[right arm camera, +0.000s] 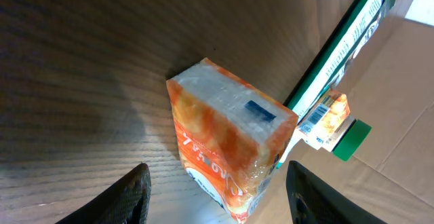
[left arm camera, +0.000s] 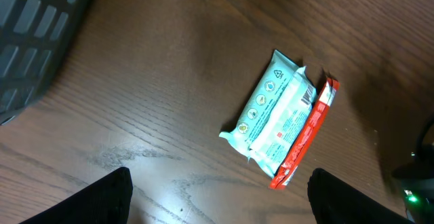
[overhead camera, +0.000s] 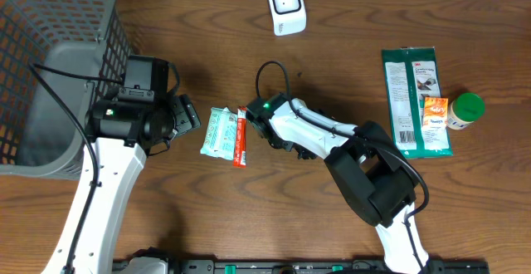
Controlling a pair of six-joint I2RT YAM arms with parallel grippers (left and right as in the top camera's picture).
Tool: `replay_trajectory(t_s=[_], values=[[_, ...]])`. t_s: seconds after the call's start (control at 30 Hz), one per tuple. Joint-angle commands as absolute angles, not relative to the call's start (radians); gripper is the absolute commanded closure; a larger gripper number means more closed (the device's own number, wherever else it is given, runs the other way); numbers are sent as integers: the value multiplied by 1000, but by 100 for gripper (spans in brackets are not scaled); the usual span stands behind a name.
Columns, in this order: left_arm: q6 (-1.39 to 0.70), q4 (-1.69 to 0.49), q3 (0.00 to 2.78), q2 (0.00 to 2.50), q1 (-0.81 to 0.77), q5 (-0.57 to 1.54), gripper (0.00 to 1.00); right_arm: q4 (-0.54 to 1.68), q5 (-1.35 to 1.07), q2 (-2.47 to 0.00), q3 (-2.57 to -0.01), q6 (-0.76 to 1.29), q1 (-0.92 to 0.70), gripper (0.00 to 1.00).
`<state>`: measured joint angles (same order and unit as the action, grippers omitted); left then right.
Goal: Scan the item barcode
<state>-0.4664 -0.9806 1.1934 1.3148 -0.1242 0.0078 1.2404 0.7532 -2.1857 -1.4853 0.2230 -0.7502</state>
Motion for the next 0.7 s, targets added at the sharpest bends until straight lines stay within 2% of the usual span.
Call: replay_trajectory(t_s=[0.0,0.17,0.4,0.5,0.6,0.67], values=[[-456,-983,1198,1313,-119,-5,17,1242,745,-2178,-1507,231,-751,41],[-456,-983,1198,1313,-119,-5,16,1232,656,-2114,-1543,196,-737,39],[-456,-983,1198,1313,-119,-5,17,1146,355,-1979,-1564,28,-705,34],[-456,-983,1198,1313,-119,-5,17,1116,247,-1923,-1564,28,-674,28],[-456,-984,1198,1313,-119,-5,17,1070,66,-1879,-1564,28,-628,22],[-457,-983,1198,1313,-119,-5,17,1018,-126,-1867,-1564,29,-597,27]])
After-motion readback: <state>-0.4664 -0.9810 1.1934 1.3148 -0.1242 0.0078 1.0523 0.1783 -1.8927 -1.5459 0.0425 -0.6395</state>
